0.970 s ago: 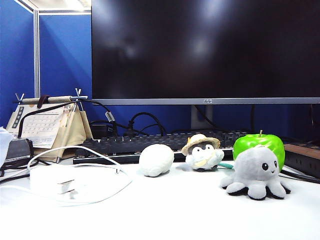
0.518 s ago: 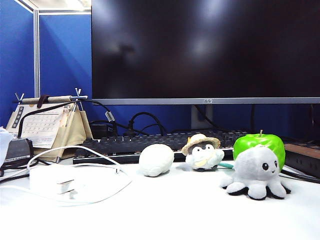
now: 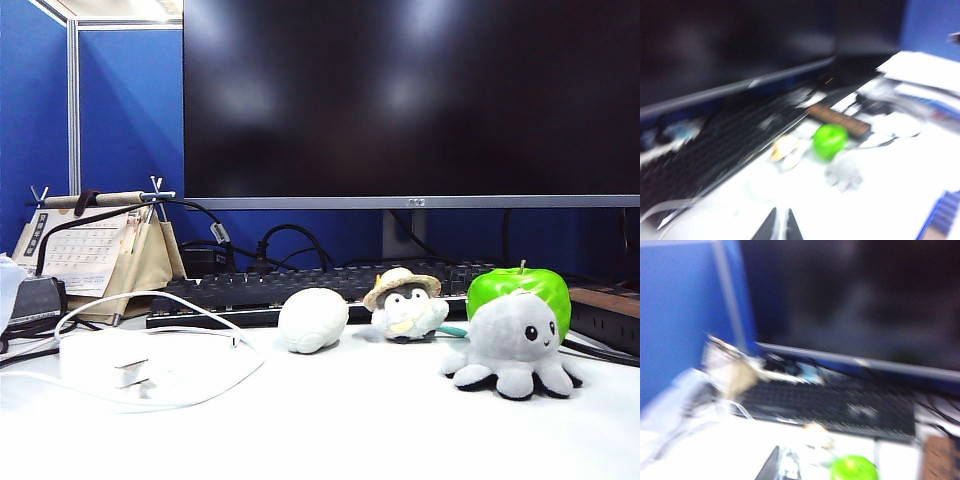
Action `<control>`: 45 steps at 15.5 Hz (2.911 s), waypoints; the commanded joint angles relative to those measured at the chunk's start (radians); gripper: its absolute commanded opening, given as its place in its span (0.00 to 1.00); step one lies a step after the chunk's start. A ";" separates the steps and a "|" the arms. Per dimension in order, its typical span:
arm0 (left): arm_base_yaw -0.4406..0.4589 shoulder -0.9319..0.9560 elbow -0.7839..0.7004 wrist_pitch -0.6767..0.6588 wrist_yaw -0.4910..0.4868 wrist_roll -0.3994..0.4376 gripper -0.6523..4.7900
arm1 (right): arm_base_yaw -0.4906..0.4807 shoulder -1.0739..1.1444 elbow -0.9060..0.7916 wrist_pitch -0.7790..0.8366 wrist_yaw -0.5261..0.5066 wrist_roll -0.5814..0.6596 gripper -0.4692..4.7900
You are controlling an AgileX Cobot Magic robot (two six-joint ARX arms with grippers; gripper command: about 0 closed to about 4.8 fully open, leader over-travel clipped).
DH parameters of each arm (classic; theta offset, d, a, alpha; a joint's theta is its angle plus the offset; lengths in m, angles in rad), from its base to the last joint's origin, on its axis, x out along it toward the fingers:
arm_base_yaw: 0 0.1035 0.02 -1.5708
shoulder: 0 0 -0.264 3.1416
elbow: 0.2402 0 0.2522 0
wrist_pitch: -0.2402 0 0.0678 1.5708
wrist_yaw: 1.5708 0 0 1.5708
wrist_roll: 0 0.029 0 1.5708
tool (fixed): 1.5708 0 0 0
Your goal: Place the tilting octopus upright.
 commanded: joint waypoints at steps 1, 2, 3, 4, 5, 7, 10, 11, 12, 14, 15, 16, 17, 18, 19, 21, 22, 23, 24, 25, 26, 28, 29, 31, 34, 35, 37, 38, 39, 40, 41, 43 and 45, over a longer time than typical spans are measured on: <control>0.002 0.001 -0.055 0.014 -0.006 -0.015 0.17 | 0.001 0.000 -0.082 0.011 0.002 0.002 0.08; 0.002 0.001 -0.085 0.014 -0.006 -0.031 0.17 | 0.001 0.000 -0.122 0.013 0.000 0.002 0.08; 0.002 0.001 -0.111 0.014 -0.006 -0.034 0.17 | 0.001 0.000 -0.158 0.013 0.000 0.002 0.08; 0.002 0.001 -0.134 0.014 -0.006 -0.035 0.17 | 0.001 0.000 -0.190 0.013 -0.001 0.004 0.08; 0.002 0.001 -0.152 0.017 -0.006 -0.061 0.17 | 0.001 0.000 -0.221 0.013 0.000 0.015 0.08; 0.002 0.001 -0.171 0.019 -0.007 -0.072 0.17 | 0.001 0.000 -0.283 0.013 0.000 0.058 0.08; 0.002 0.001 -0.171 0.011 -0.006 -0.072 0.17 | 0.001 0.000 -0.317 0.012 0.000 0.058 0.08; 0.002 0.001 -0.171 0.002 -0.003 -0.071 0.17 | 0.001 0.000 -0.319 0.013 0.000 0.058 0.08; 0.002 0.001 -0.171 0.002 0.001 -0.071 0.17 | 0.001 0.000 -0.319 0.013 0.000 0.058 0.08; 0.002 0.001 -0.171 0.002 0.001 -0.071 0.17 | 0.001 0.000 -0.319 0.012 0.000 0.057 0.08; 0.002 0.001 -0.171 0.003 0.001 -0.071 0.17 | 0.001 0.000 -0.319 0.012 0.000 0.057 0.08; 0.002 0.001 -0.171 0.002 0.001 -0.071 0.17 | 0.001 0.000 -0.319 0.012 0.000 0.058 0.08; 0.002 0.001 -0.171 0.002 0.001 -0.071 0.17 | 0.001 0.000 -0.319 0.012 0.000 0.057 0.08; 0.002 0.001 -0.171 0.002 0.001 -0.071 0.17 | 0.001 0.000 -0.319 0.012 0.000 0.058 0.08; 0.002 0.001 -0.171 0.002 0.001 -0.071 0.17 | 0.001 0.000 -0.319 0.012 0.000 0.058 0.08; 0.002 -0.001 -0.171 0.003 0.000 -0.071 0.17 | 0.001 0.000 -0.319 0.012 0.000 0.057 0.08; 0.005 -0.002 -0.171 0.004 0.000 -0.071 0.17 | 0.001 0.000 -0.319 0.012 0.000 0.057 0.08; 0.016 -0.002 -0.171 0.008 0.000 -0.069 0.17 | 0.001 0.000 -0.319 0.012 0.000 0.057 0.08; 0.035 -0.002 -0.171 0.013 0.000 -0.069 0.17 | 0.001 0.000 -0.319 0.012 0.000 0.057 0.08; 0.060 -0.003 -0.171 0.021 0.001 -0.068 0.17 | 0.001 0.000 -0.319 0.012 0.000 0.057 0.08; 0.082 -0.008 -0.171 0.023 -0.002 -0.067 0.17 | 0.001 0.000 -0.319 0.012 0.000 0.057 0.08; 0.203 -0.043 -0.171 0.022 -0.011 -0.066 0.17 | 0.001 0.000 -0.319 0.012 0.000 0.057 0.08; 0.260 -0.058 -0.171 0.022 -0.010 -0.067 0.17 | 0.001 0.000 -0.319 0.012 0.000 0.057 0.08; 0.357 -0.085 -0.171 0.022 -0.009 -0.068 0.17 | 0.001 0.000 -0.319 0.012 0.000 0.057 0.08; 0.500 -0.119 -0.171 0.021 -0.007 -0.067 0.17 | 0.001 0.000 -0.319 0.012 0.000 0.057 0.08; 0.521 -0.119 -0.171 0.022 -0.016 -0.067 0.17 | 0.001 0.000 -0.319 0.012 0.000 0.057 0.08; 0.551 -0.119 -0.193 0.026 -0.048 -0.068 0.17 | 0.001 -0.001 -0.319 0.012 0.000 0.057 0.08; 0.555 -0.119 -0.212 0.033 -0.048 -0.068 0.17 | 0.001 -0.001 -0.319 0.012 0.000 0.057 0.08; 0.555 -0.119 -0.235 0.055 -0.048 -0.068 0.17 | 0.001 -0.001 -0.319 0.012 0.000 0.057 0.08; 0.555 -0.119 -0.251 0.076 -0.048 -0.069 0.17 | 0.001 -0.001 -0.319 0.012 0.000 0.057 0.08; 0.555 -0.119 -0.268 0.105 -0.048 -0.074 0.17 | 0.001 -0.001 -0.319 0.012 0.000 0.057 0.08; 0.555 -0.120 -0.311 0.188 -0.049 -0.075 0.17 | 0.001 -0.001 -0.319 0.012 0.000 0.057 0.08; 0.555 -0.121 -0.353 0.266 -0.049 -0.076 0.17 | 0.001 -0.001 -0.319 0.012 0.000 0.057 0.08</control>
